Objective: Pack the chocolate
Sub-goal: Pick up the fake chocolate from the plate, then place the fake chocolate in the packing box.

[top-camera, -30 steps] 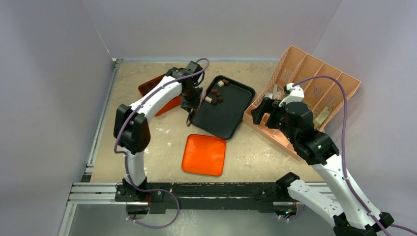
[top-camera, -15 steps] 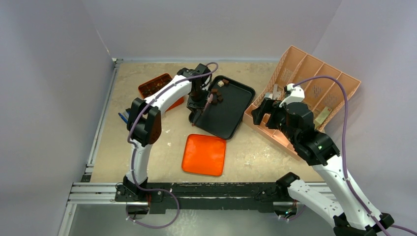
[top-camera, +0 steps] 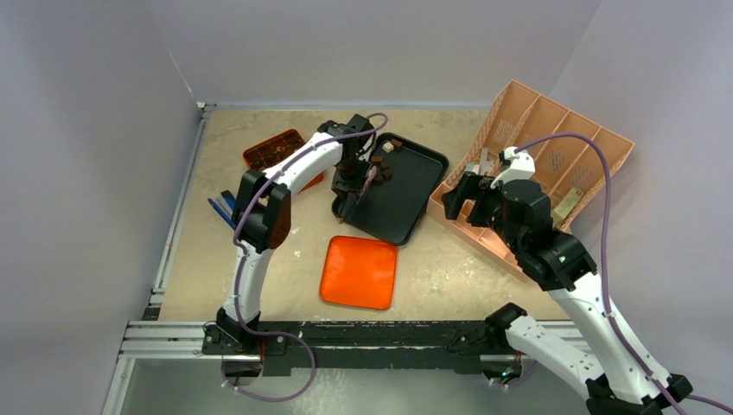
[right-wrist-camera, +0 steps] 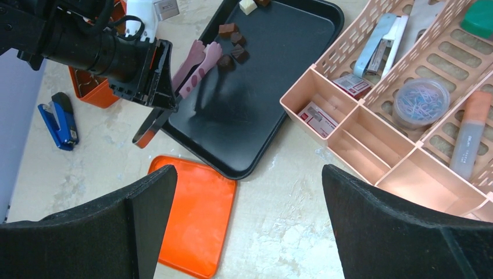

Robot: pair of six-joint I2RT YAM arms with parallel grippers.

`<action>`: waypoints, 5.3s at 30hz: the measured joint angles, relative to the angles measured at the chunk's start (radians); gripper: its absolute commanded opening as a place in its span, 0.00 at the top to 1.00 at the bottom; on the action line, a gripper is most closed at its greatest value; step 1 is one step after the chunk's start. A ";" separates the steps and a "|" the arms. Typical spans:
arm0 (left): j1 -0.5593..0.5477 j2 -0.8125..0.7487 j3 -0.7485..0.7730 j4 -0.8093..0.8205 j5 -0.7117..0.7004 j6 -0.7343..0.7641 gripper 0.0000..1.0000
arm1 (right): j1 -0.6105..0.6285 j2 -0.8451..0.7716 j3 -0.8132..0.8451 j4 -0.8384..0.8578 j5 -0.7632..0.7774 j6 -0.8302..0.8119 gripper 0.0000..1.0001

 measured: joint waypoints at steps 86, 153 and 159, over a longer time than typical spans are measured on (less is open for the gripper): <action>0.003 -0.291 -0.107 -0.029 -0.178 -0.113 0.76 | 0.000 0.004 0.001 0.001 -0.001 -0.001 0.03; 0.419 -0.486 -0.509 0.073 -0.222 -0.119 0.63 | 0.000 0.078 0.029 0.015 -0.076 -0.018 0.03; 0.418 -0.528 -0.473 0.060 -0.166 -0.106 0.63 | 0.000 0.079 0.029 0.014 -0.080 -0.010 0.03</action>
